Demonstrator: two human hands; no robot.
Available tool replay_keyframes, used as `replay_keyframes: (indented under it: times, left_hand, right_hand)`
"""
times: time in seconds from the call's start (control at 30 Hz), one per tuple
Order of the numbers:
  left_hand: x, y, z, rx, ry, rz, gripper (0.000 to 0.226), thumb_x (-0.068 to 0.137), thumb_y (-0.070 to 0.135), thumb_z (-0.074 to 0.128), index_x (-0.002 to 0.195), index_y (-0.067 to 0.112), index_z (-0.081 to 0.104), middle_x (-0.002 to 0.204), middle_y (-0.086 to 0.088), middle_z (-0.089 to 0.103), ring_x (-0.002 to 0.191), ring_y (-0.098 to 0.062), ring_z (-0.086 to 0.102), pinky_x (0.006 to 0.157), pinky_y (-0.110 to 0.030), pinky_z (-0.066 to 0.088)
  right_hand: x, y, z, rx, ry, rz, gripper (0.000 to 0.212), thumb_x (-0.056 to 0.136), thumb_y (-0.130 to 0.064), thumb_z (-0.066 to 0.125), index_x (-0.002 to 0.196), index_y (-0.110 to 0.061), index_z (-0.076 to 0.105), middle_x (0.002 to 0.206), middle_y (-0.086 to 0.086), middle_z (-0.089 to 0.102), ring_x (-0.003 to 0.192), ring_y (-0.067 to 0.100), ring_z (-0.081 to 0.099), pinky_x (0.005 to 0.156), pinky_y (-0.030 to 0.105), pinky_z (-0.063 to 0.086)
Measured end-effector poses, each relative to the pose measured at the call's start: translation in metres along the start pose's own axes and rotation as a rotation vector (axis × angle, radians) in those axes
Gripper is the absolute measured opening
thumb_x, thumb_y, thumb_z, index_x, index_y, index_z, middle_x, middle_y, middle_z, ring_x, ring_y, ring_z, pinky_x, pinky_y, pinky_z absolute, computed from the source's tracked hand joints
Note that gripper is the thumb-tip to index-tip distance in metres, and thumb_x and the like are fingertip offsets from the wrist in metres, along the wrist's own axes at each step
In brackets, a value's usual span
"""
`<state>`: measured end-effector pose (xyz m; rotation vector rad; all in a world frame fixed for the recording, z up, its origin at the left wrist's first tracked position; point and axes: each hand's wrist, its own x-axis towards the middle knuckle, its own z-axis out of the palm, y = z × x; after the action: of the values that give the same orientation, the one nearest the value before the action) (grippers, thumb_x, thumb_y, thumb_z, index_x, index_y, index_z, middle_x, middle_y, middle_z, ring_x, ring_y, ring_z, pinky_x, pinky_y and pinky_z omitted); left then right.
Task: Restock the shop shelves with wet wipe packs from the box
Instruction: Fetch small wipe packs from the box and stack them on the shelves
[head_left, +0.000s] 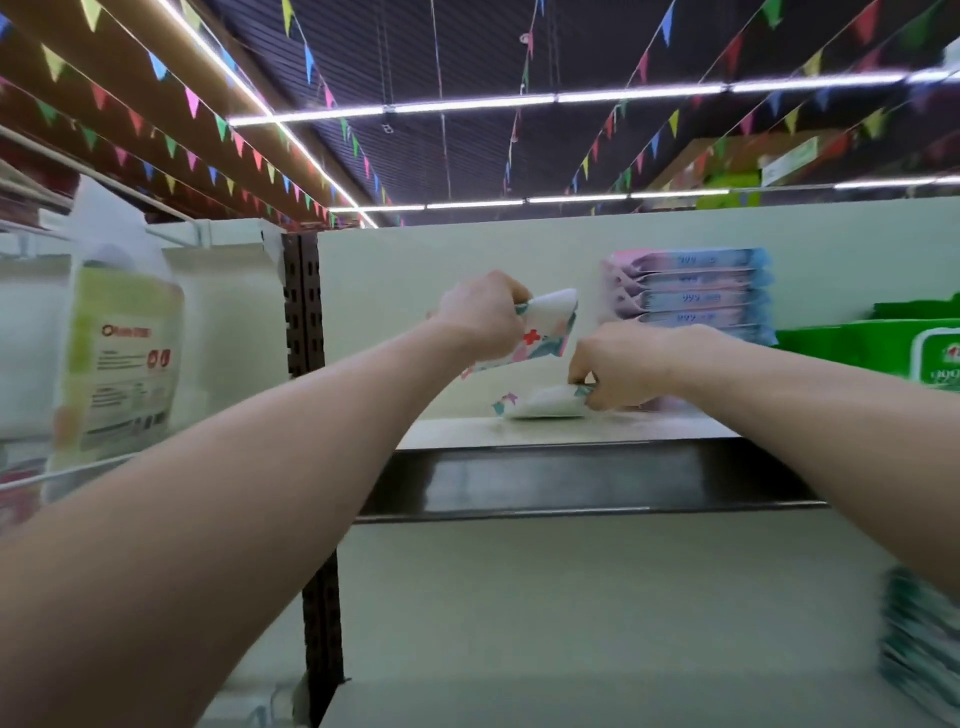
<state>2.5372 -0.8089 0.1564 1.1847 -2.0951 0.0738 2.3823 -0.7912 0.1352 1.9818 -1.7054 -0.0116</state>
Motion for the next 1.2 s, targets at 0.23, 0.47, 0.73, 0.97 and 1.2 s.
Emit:
replay_keyframes:
  times: [0.23,0.47,0.73,0.97,1.2]
  left_hand:
    - [0.037,-0.004,0.025,0.032,-0.114,0.076,0.034,0.096,0.007,0.050,0.124,0.018,0.064,0.104,-0.002,0.066,0.078,-0.017,0.059,0.066,-0.030,0.055]
    - [0.065,-0.013,0.033,0.050,-0.214,0.078,0.036,0.097,0.007,0.049,0.128,0.019,0.063,0.113,-0.007,0.067,0.093,-0.024,0.064,0.078,-0.038,0.059]
    - [0.062,-0.032,0.059,0.147,-0.165,0.109,0.035,0.091,0.009,0.051,0.114,0.027,0.071,0.106,-0.001,0.071,0.094,-0.024,0.062,0.084,-0.037,0.054]
    - [0.059,-0.030,0.055,0.108,-0.114,0.177,0.033,0.093,0.010,0.052,0.116,0.026,0.070,0.111,-0.002,0.070,0.103,-0.026,0.061,0.091,-0.042,0.050]
    - [0.058,-0.033,0.046,0.109,-0.231,0.108,0.025,0.088,0.010,0.059,0.107,0.020,0.071,0.098,-0.002,0.072,0.091,-0.023,0.066,0.084,-0.042,0.055]
  right_hand:
    - [0.029,0.009,0.009,-0.060,-0.068,-0.014,0.004,0.082,-0.022,0.062,0.081,-0.023,0.059,0.082,-0.001,0.059,0.078,0.022,0.058,0.074,0.035,0.055]
    - [0.053,0.021,0.019,-0.041,-0.105,-0.074,0.007,0.081,-0.029,0.062,0.083,-0.022,0.063,0.074,-0.003,0.056,0.075,0.023,0.055,0.074,0.033,0.055]
    - [0.040,0.028,0.005,0.236,0.022,0.009,0.009,0.085,-0.024,0.062,0.083,-0.019,0.070,0.073,-0.003,0.063,0.072,0.019,0.059,0.072,0.033,0.056]
    - [0.034,0.025,0.007,0.105,0.146,0.062,0.021,0.091,-0.023,0.054,0.112,-0.018,0.057,0.099,0.002,0.055,0.095,0.024,0.054,0.071,0.030,0.038]
    - [0.032,0.028,0.007,0.152,0.226,0.116,0.009,0.094,-0.009,0.046,0.087,-0.015,0.046,0.085,0.007,0.045,0.080,0.025,0.045,0.067,0.030,0.035]
